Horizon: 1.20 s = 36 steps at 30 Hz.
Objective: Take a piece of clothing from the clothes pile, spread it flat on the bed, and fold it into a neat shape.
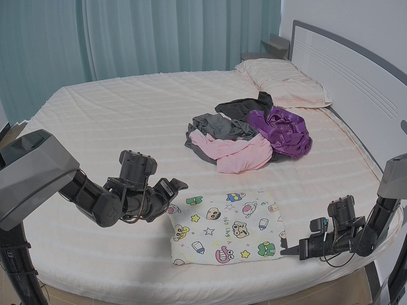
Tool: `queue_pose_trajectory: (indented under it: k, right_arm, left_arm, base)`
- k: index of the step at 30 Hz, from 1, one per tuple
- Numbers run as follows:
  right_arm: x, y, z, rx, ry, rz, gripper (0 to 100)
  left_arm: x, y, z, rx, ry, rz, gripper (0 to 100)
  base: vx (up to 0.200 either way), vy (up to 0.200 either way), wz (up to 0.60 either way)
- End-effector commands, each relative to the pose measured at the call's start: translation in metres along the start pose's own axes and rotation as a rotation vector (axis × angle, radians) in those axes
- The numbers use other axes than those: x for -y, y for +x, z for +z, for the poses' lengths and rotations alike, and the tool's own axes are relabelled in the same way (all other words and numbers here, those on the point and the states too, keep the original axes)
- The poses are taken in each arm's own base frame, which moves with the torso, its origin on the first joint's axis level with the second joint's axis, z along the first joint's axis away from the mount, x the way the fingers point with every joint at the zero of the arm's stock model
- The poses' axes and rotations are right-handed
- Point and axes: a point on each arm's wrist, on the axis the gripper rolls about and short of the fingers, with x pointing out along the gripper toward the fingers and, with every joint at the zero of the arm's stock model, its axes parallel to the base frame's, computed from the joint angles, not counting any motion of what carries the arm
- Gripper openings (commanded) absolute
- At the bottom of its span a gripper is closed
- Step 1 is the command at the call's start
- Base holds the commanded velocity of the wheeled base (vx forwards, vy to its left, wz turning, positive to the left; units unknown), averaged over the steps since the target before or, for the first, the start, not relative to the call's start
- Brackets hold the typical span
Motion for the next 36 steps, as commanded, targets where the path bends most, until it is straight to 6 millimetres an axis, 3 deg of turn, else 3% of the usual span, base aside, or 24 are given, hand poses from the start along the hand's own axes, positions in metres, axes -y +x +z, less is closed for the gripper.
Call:
queue_pose_trajectory:
  k: [1,11,26,31,36]
  right_arm:
    - [-0.001,-0.002,0.002,0.012,-0.006,0.001,100]
    - [-0.003,-0.011,0.012,0.078,-0.023,0.004,100]
    - [-0.003,-0.020,0.053,0.239,0.027,0.012,100]
    - [-0.008,-0.013,0.080,0.330,0.162,0.001,100]
    - [-0.002,0.011,0.104,0.369,0.252,-0.006,100]
  left_arm:
    - [0.010,-0.003,-0.011,-0.017,-0.006,-0.025,100]
    - [0.017,-0.001,-0.029,-0.024,-0.035,-0.108,100]
    - [-0.012,0.037,-0.052,-0.060,0.016,0.015,100]
    - [-0.014,0.042,-0.064,-0.036,0.084,0.051,100]
    - [-0.002,0.026,-0.060,-0.022,0.077,0.012,100]
  base:
    - [0.000,0.000,0.00]
    - [0.000,0.000,0.00]
    - [0.000,0.000,0.00]
    - [0.000,0.000,0.00]
    - [0.000,0.000,0.00]
